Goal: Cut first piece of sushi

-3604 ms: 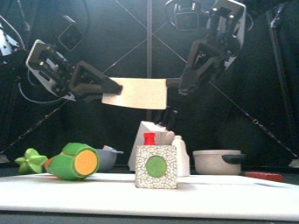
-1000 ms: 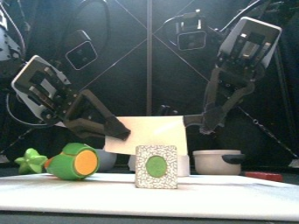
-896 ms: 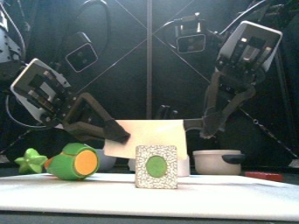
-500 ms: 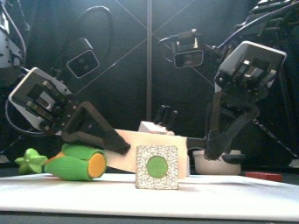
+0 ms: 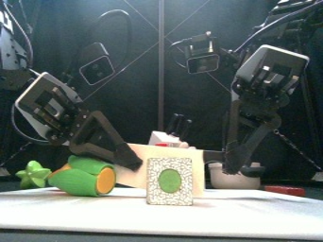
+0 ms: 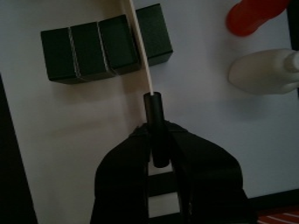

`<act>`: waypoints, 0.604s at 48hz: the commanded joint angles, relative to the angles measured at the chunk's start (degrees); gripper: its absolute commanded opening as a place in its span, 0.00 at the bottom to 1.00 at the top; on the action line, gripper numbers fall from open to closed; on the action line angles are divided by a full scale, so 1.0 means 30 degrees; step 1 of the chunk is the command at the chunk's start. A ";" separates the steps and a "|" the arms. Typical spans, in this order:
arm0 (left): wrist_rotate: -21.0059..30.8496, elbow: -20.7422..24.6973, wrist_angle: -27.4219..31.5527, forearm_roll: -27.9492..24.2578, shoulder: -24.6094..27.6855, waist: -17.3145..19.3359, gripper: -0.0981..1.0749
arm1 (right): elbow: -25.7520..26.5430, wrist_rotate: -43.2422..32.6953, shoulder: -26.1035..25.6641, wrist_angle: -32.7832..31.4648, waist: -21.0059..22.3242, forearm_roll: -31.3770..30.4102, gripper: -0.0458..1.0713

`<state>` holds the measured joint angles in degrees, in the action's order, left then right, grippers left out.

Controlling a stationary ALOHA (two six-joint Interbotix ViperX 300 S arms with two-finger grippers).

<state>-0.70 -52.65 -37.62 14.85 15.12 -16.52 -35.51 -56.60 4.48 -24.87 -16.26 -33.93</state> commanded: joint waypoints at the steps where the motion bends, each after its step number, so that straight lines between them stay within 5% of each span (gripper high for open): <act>1: -0.0029 -0.0293 0.1582 -0.0059 -0.0059 -0.0029 0.42 | 0.0732 0.0029 -0.0322 -0.0059 0.0264 -0.0117 0.42; 14: -0.0029 -0.0352 0.4600 -0.0088 -0.1055 -0.0059 0.42 | 0.1025 0.0000 -0.0322 -0.0088 0.0264 -0.0176 0.42; 29: -0.0059 0.0176 0.4863 -0.0293 -0.0908 0.0879 0.42 | 0.0439 -0.0088 0.0029 -0.0117 0.0381 -0.0059 0.42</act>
<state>-0.70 -51.42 -24.79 14.24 11.60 -14.94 -34.19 -56.60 5.45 -24.96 -16.17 -34.19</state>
